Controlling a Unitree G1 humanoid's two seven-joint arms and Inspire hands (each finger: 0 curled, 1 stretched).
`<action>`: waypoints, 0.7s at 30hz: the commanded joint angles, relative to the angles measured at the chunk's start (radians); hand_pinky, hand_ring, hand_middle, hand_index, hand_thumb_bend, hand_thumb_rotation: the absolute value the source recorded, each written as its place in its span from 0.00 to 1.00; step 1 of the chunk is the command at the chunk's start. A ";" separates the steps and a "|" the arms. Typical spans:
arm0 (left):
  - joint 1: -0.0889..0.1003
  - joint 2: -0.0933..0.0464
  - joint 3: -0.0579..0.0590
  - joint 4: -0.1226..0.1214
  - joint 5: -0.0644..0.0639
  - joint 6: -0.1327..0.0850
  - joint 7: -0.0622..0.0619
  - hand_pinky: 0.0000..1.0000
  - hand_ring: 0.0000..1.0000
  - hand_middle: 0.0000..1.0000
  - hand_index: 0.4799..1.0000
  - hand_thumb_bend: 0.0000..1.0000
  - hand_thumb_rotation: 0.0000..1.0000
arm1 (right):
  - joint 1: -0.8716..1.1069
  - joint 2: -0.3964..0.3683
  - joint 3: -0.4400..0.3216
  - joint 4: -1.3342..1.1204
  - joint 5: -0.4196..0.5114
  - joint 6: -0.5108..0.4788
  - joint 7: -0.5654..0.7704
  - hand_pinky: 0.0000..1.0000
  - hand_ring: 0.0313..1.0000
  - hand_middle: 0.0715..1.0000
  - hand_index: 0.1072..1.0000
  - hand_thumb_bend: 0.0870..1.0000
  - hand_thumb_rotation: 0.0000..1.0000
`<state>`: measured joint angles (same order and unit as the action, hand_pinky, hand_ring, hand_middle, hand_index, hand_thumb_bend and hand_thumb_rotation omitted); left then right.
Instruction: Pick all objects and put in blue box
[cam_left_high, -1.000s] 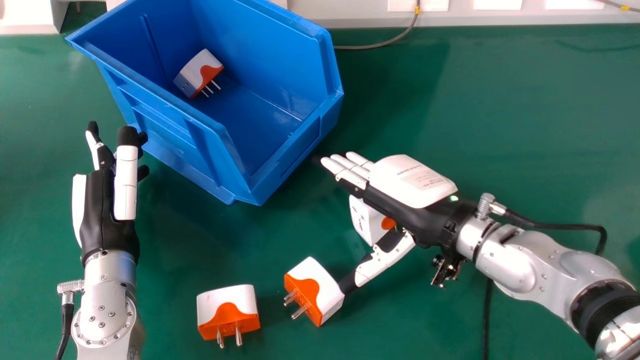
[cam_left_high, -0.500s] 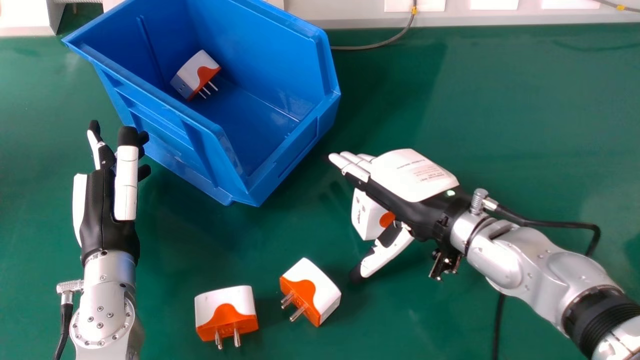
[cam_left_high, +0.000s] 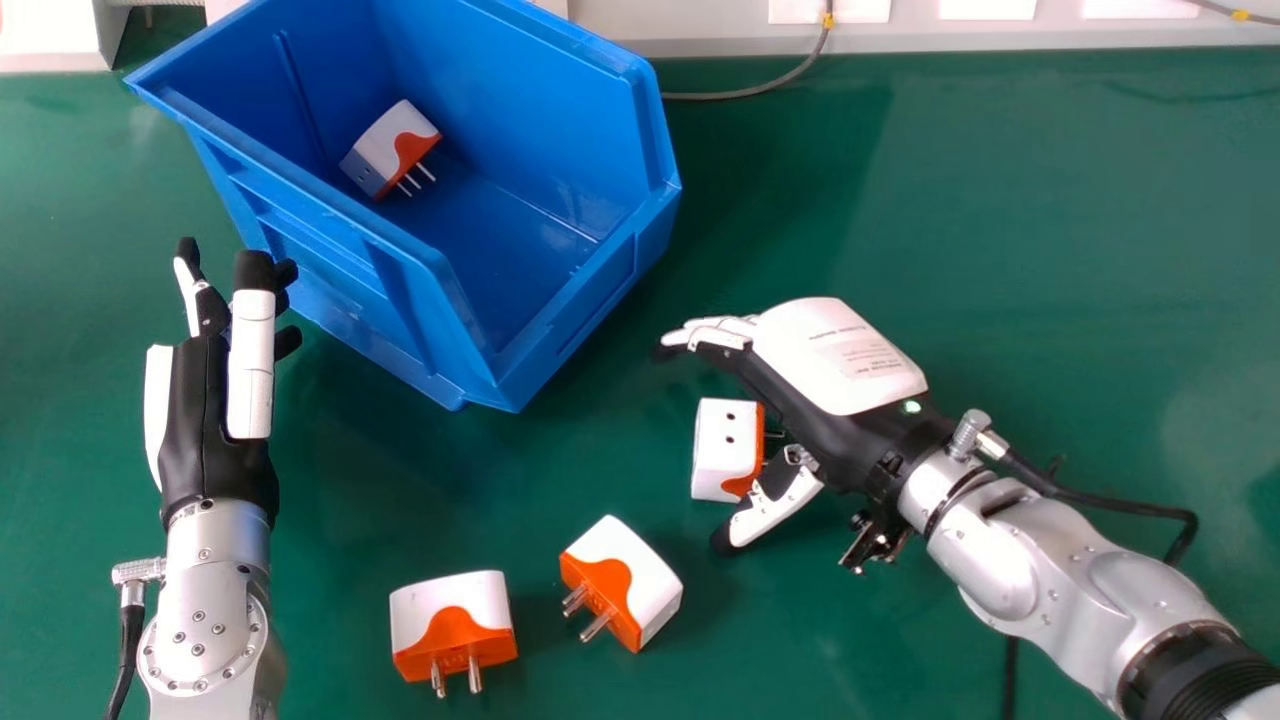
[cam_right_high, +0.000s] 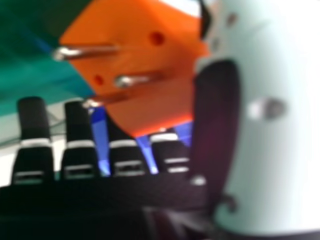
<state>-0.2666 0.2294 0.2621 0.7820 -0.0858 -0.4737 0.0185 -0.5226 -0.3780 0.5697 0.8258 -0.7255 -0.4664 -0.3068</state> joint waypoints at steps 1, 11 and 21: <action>-0.001 0.015 0.006 -0.010 -0.004 -0.008 -0.004 0.86 0.90 0.87 0.89 0.97 1.00 | -0.009 -0.008 -0.024 0.020 -0.003 0.010 -0.029 0.46 0.58 0.61 0.56 0.57 0.04; -0.002 0.015 0.006 -0.007 -0.005 -0.009 -0.006 0.86 0.90 0.87 0.89 0.96 1.00 | -0.019 -0.003 -0.029 0.058 -0.009 -0.038 -0.081 0.40 0.50 0.55 0.51 0.51 0.02; -0.002 0.017 0.004 -0.006 -0.001 -0.010 -0.004 0.86 0.90 0.87 0.89 0.96 1.00 | -0.023 -0.001 -0.035 0.073 -0.010 -0.068 -0.103 0.35 0.45 0.51 0.48 0.47 0.01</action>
<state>-0.2666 0.2342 0.2615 0.7825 -0.0859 -0.4736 0.0175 -0.5228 -0.3736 0.5542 0.8959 -0.7301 -0.5362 -0.3777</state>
